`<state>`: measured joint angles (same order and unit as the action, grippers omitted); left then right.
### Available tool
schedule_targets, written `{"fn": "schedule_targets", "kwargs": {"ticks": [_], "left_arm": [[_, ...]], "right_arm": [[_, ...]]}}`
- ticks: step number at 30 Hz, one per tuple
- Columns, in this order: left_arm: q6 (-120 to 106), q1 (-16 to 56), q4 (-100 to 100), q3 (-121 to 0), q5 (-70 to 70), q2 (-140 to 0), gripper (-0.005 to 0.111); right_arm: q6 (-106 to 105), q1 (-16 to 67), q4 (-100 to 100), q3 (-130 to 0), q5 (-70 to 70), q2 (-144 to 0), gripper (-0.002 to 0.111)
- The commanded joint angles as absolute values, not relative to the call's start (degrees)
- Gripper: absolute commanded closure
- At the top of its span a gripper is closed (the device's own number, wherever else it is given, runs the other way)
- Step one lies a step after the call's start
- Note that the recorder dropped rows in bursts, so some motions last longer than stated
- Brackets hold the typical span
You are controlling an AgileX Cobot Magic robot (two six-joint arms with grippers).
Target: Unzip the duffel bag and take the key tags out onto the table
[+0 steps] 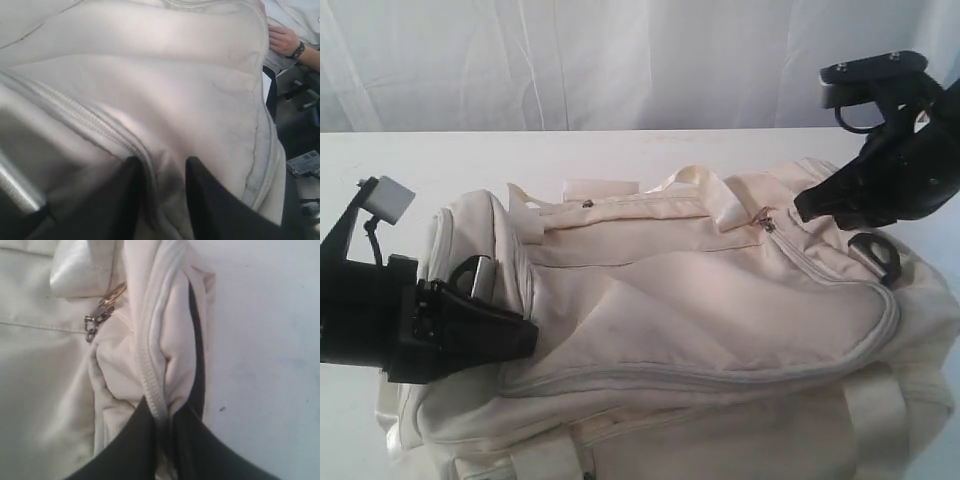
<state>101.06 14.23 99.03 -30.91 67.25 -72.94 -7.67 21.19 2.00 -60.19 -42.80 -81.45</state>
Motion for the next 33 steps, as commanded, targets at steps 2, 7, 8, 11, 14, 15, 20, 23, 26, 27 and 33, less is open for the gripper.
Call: {"fn": "schedule_targets", "kwargs": {"ticks": [2, 7, 8, 11, 14, 15, 20, 23, 26, 27, 33], "left_arm": [[100.35, 14.94, 99.95, -30.5, 60.07, -71.04, 0.051], [100.35, 14.94, 99.95, -30.5, 57.38, -69.55, 0.047], [100.35, 14.94, 99.95, -30.5, 57.38, -69.14, 0.047], [100.24, 14.94, 99.95, -31.26, 56.97, -67.36, 0.047], [100.24, 14.94, 99.95, -33.42, 56.97, -65.37, 0.047], [100.24, 14.94, 99.95, -34.33, 56.97, -64.59, 0.047], [103.44, 15.05, 96.04, -38.28, 59.66, -61.98, 0.047], [103.13, 15.75, 86.31, -38.4, 62.15, -62.1, 0.047], [101.52, 17.58, 84.23, -38.4, 59.46, -63.17, 0.047], [101.65, 18.46, 84.23, -38.4, 57.95, -63.88, 0.047], [96.67, 24.47, 76.97, -38.4, 53.77, -70.65, 0.047]], "right_arm": [[-11.85, 20.91, 9.75, -59.87, -53.92, -74.9, 0.108], [-11.93, 20.91, 10.49, -58.99, -59.1, -73.35, 0.108], [-11.93, 20.91, 10.49, -58.51, -60.25, -73.35, 0.108], [-13.43, 20.91, 10.49, -56.51, -59.54, -73.35, 0.108], [-13.84, 20.91, 10.49, -54.66, -56.16, -73.24, 0.108], [-13.84, 20.91, 10.49, -54.09, -55.27, -73.24, 0.108], [-13.84, 20.91, 10.49, -52.66, -51.17, -73.34, 0.108], [-13.84, 20.91, 10.49, -52.66, -49.94, -73.34, 0.108], [-13.84, 20.91, 10.49, -52.66, -48.62, -73.34, 0.108], [-13.84, 20.91, 10.37, -52.66, -47.97, -73.34, 0.108], [-13.15, 20.91, 10.26, -52.66, -45.37, -73.34, 0.08]]}}
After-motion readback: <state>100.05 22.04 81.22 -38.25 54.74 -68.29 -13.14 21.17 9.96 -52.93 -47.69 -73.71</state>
